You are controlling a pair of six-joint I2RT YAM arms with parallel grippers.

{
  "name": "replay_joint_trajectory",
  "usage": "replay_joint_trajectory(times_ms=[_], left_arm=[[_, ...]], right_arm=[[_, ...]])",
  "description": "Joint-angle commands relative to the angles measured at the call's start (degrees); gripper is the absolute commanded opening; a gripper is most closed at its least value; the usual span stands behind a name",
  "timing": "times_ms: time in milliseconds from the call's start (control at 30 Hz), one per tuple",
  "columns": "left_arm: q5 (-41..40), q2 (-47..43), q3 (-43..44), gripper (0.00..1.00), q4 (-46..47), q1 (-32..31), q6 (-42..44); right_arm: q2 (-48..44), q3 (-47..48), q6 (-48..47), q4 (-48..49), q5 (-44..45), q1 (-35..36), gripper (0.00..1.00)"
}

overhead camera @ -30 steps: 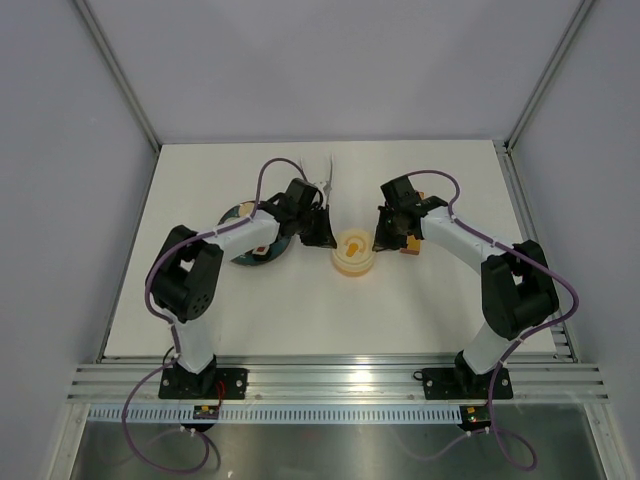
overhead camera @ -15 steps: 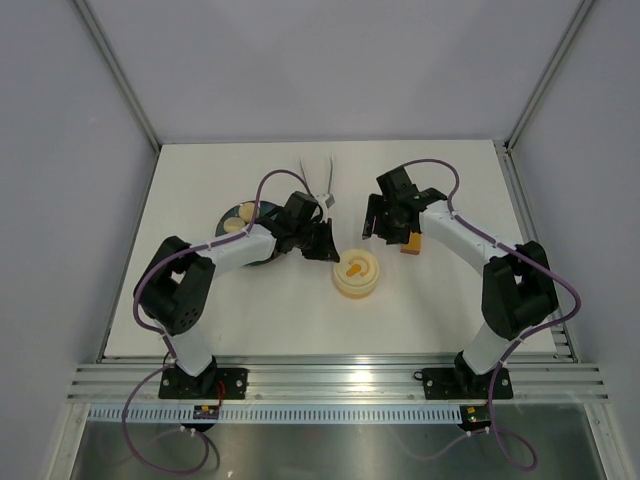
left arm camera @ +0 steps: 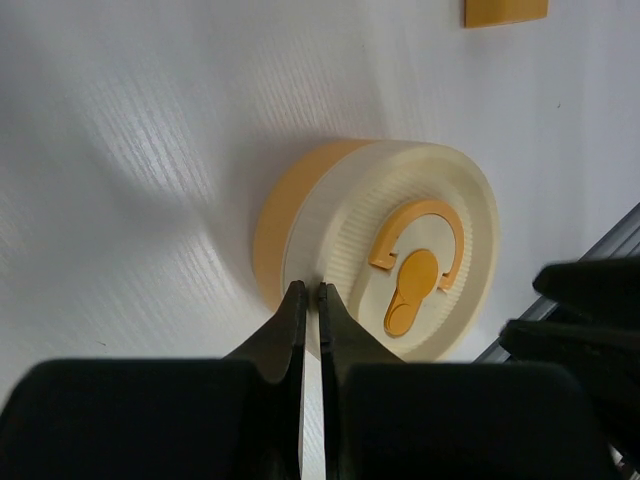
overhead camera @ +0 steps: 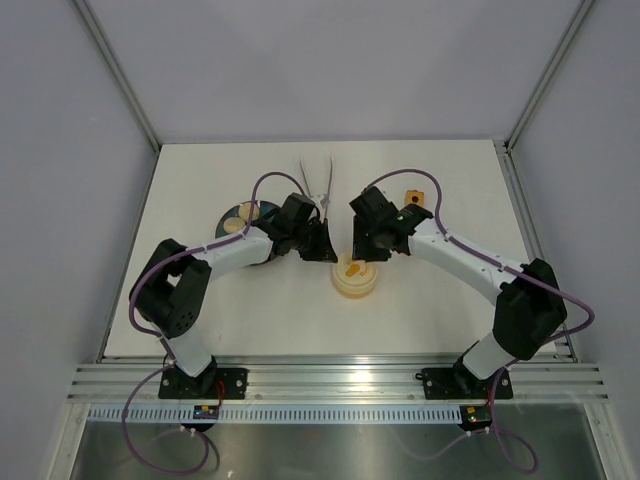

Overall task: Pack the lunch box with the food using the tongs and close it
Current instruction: Screw the box lid onto the packing box.

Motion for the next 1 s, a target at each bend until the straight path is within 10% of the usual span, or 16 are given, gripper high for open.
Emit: replay_joint_trajectory(times_ms=[0,500,967], left_arm=[[-0.22,-2.26,0.62,0.0,3.36,0.13,-1.11],[-0.39,-2.61,1.41,0.0,2.22,0.13,-0.23],[-0.92,-3.75,1.24,0.0,1.69,0.13,0.12]], right_arm=[[-3.94,-0.68,1.14,-1.33,0.93,2.87,0.38],[6.15,-6.31,5.1,-0.54,-2.06,6.13,0.15],[-3.25,3.37,4.13,-5.47,3.56,6.13,0.11]])
